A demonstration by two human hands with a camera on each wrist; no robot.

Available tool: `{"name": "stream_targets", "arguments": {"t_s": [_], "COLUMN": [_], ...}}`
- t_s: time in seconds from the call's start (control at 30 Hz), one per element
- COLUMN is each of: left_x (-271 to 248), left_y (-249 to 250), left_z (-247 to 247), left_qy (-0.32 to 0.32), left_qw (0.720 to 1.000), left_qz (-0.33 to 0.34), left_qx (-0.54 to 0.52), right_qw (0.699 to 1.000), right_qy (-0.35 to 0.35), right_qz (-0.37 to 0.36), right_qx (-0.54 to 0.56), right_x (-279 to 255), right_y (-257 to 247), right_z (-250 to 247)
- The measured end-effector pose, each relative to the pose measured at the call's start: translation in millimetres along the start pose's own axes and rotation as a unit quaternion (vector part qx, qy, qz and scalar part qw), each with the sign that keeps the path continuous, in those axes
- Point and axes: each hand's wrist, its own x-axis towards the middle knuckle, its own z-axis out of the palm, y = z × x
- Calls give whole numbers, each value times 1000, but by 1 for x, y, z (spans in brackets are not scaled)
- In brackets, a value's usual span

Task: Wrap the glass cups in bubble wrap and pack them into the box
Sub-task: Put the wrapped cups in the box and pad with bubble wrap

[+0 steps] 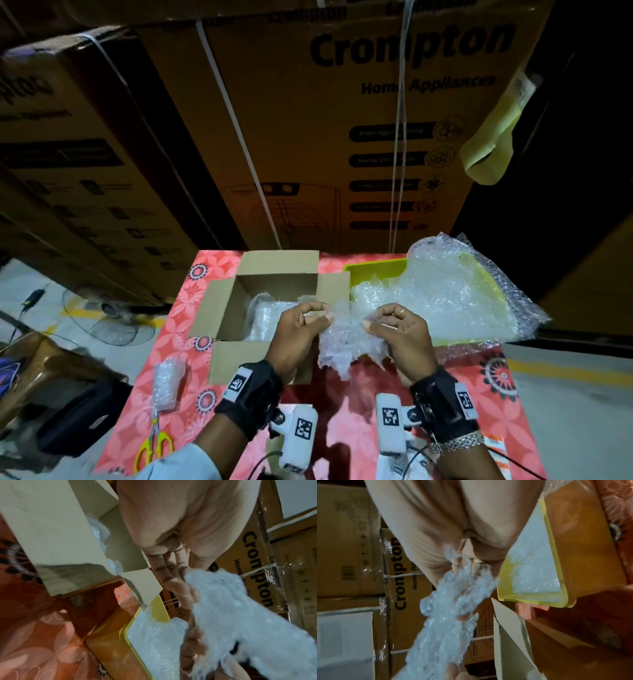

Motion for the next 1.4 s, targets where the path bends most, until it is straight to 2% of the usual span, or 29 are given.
{"name": "stream_targets", "arguments": {"t_s": [0.13, 0.23, 0.37, 0.43, 0.53, 0.77, 0.9, 1.03, 1.13, 1.27, 1.4], "left_x": [-9, -18, -20, -23, -30, -40, -44, -39, -33, -23, -18], "left_y": [1, 7, 5, 3, 2, 14, 21, 19, 21, 28, 31], "left_z": [-21, -36, -60, -73, -91, -126, -151, -171, -185, -200, -203], "left_qy": [-38, -76, -53, -58, -61, -79, -122, -154, -155, -168, -187], "left_qw": [998, 996, 997, 997, 995, 986, 987, 984, 984, 982, 976], "left_qz": [-33, -16, 11, 23, 40, -5, 26, 68, 67, 89, 109], "left_qx": [-26, -41, -46, -53, -71, -145, -102, -60, -63, -18, 5], "right_qw": [998, 995, 994, 997, 996, 994, 995, 992, 996, 998, 996], "right_qy": [-4, -34, -52, -38, -11, 19, 49, 52, 60, 59, 36], "right_qz": [-34, -34, -20, -3, -27, -91, -88, -93, -48, -10, -34], "right_qx": [-57, -92, -91, -74, -79, -51, -9, -66, -51, -34, -76], "right_x": [-8, -16, -28, -34, -42, -57, -64, -67, -66, -67, -66], "right_y": [-10, -21, -28, -27, -20, -20, -14, -12, -9, -14, -12], "right_z": [20, 37, 63, 80, 99, 144, 160, 176, 184, 192, 194]}}
